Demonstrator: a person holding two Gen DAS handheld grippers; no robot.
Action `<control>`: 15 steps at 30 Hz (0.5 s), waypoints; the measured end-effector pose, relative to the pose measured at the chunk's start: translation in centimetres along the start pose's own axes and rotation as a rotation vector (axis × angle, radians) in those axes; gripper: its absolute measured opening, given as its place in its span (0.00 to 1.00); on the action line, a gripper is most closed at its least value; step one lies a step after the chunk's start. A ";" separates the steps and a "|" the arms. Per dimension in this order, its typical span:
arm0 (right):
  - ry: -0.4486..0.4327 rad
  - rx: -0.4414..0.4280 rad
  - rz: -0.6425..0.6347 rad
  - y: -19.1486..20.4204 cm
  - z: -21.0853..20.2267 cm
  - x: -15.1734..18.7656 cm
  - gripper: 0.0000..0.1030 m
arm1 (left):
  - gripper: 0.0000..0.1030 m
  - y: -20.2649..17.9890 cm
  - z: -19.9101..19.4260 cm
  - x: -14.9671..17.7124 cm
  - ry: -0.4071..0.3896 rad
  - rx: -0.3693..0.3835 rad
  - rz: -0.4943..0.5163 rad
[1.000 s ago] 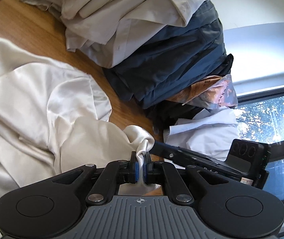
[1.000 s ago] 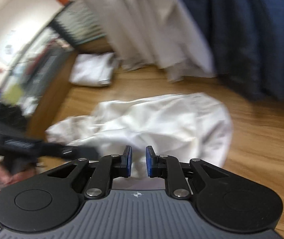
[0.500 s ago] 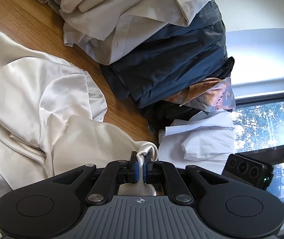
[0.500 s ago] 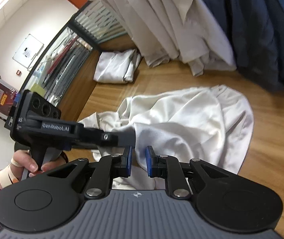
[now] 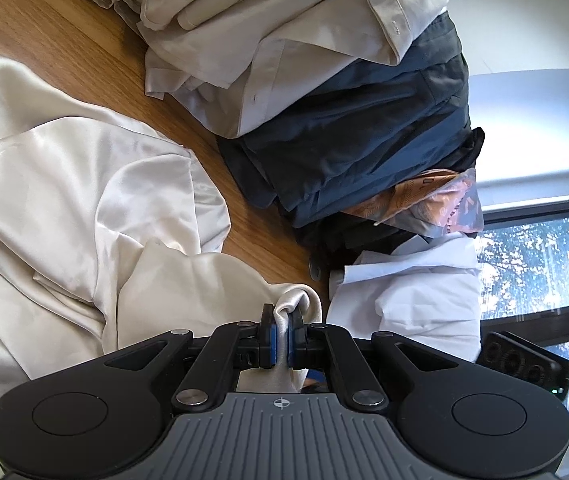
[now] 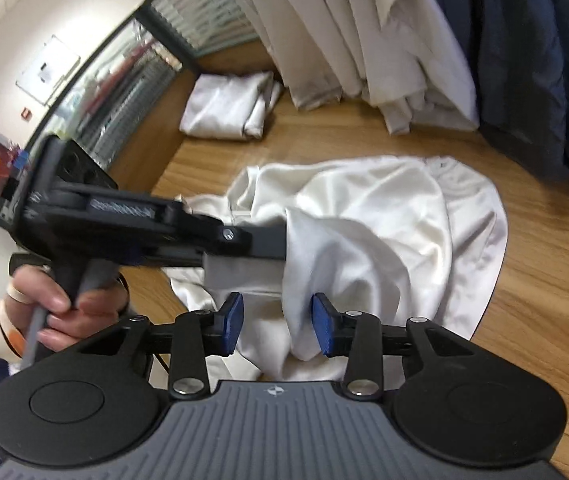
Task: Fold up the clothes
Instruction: 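Hold the shirt edge with the left gripper while the right gripper pinches fabric beside it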
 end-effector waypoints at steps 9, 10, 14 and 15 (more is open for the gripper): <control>-0.041 -0.090 0.082 0.2 0.1 -0.3 0.26 | 0.07 0.0 0.2 -0.1 0.003 0.004 -0.004; -0.032 -0.094 0.097 0.1 0.6 -0.2 0.24 | 0.07 0.0 0.2 0.0 0.004 0.003 -0.001; -0.033 -0.080 0.246 -2.3 2.3 0.7 0.24 | 0.07 0.0 0.0 0.1 0.002 -0.001 0.001; -0.043 -0.067 0.277 -2.9 2.5 0.9 0.24 | 0.07 0.0 0.0 0.1 0.001 -0.002 -0.004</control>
Point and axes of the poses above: each gripper's, at about its wrist camera, not at the fingertips, and z roughly the way its jaws point, y to its left, x to its underside, the point moved 4 cm from there along z, roughly the way its jaws point, and after that the axes turned 1 degree about y, right-handed, at the moved point
